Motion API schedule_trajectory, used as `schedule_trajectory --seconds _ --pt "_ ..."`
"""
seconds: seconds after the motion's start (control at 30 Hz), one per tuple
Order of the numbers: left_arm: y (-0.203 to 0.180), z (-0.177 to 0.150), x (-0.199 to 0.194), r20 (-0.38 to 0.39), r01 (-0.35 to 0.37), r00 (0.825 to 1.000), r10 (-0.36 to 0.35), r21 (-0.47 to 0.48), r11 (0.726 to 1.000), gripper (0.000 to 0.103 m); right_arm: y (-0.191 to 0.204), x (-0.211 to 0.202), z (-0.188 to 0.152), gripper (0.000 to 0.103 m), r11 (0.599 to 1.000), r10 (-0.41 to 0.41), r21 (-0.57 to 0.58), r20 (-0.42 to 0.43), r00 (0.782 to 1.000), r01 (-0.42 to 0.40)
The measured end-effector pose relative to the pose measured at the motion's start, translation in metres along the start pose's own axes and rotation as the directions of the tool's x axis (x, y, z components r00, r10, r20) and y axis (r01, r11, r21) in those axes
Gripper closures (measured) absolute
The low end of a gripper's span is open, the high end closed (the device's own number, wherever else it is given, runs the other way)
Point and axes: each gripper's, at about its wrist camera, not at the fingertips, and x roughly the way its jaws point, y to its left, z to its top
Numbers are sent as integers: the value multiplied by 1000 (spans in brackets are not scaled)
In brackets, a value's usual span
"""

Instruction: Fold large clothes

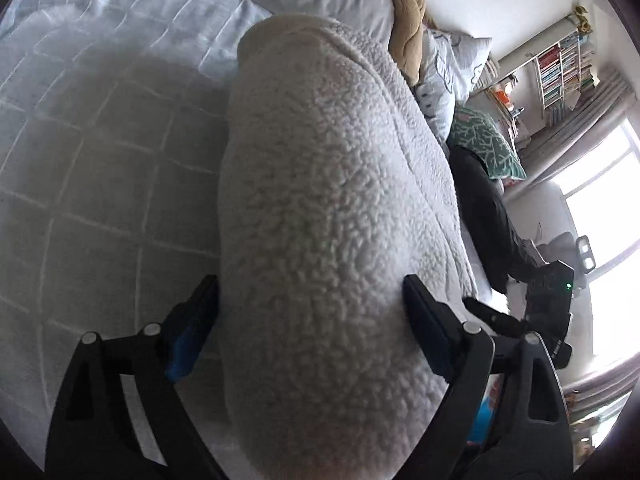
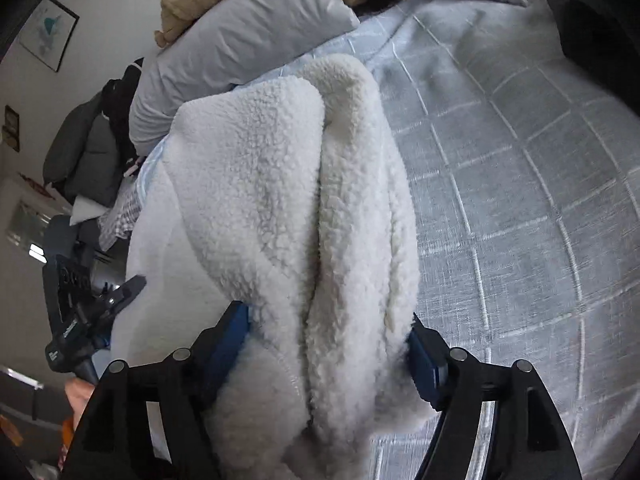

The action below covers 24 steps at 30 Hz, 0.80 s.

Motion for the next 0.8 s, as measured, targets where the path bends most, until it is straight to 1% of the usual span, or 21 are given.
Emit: schedule_trajectory --seconds 0.03,0.07,0.13,0.17,0.2,0.23,0.27,0.3,0.33,0.37,0.4,0.47,0.5,0.53,0.6,0.63,0.67,0.73,0.77,0.8 --pt "-2 -3 -8 11 -11 1000 11 17 1000 13 0 -5 0 28 1000 -1 1 5 1000 1" --pt "-6 -6 -17 36 -43 998 41 52 998 13 0 -9 -2 28 1000 -6 1 9 1000 6" --pt "-17 -11 -35 107 -116 989 103 118 986 14 4 -25 -10 28 998 -63 -23 40 997 63" --pt "-22 -10 -40 137 -141 983 121 144 979 15 11 -33 -11 28 992 -106 -57 70 992 110" --pt "-32 -13 -50 187 -163 974 128 186 969 17 22 -40 -14 28 984 -143 -96 103 984 153" --pt "-37 -13 -54 214 -169 969 123 210 963 18 33 -39 -11 28 974 -169 -127 131 977 186" --pt "-45 -17 -62 248 -175 962 114 240 955 19 42 -47 -14 28 960 -197 -165 171 965 225" --pt "-48 -15 -65 266 -178 958 108 257 950 23 47 -51 -16 28 952 -209 -183 193 959 245" --pt "-48 -15 -68 278 -179 955 100 275 945 27 56 -59 -21 28 938 -227 -210 231 946 277" --pt "-47 -11 -69 278 -177 956 94 290 941 39 62 -64 -24 28 926 -241 -227 258 936 301" --pt "-49 -11 -68 268 -159 960 76 303 940 52 68 -70 -28 29 916 -246 -243 286 926 318" --pt "-55 -10 -62 250 -124 967 42 323 938 60 76 -80 -36 35 908 -226 -268 331 916 321" --pt "-58 -9 -61 247 -119 968 35 334 935 61 81 -83 -39 41 906 -212 -282 344 915 316" --pt "-62 -14 -59 240 -116 970 28 361 925 61 85 -82 -41 47 903 -203 -295 349 915 313" --pt "-75 -20 -45 211 -128 977 40 424 897 61 92 -78 -44 50 889 -193 -335 345 919 312" --pt "-81 -26 -35 183 -151 980 74 454 878 61 94 -73 -46 50 878 -202 -355 331 922 320" --pt "-84 -33 -27 177 -178 979 105 476 861 61 93 -68 -47 51 870 -215 -366 320 923 330" --pt "-91 -43 -14 200 -233 969 148 521 821 61 90 -45 -47 54 838 -296 -385 276 914 387" --pt "-93 -46 -11 203 -242 967 155 533 810 61 84 -29 -46 54 821 -349 -392 231 908 415" --pt "-96 -49 -7 200 -243 967 157 545 803 61 79 -18 -46 54 817 -375 -392 198 906 424"
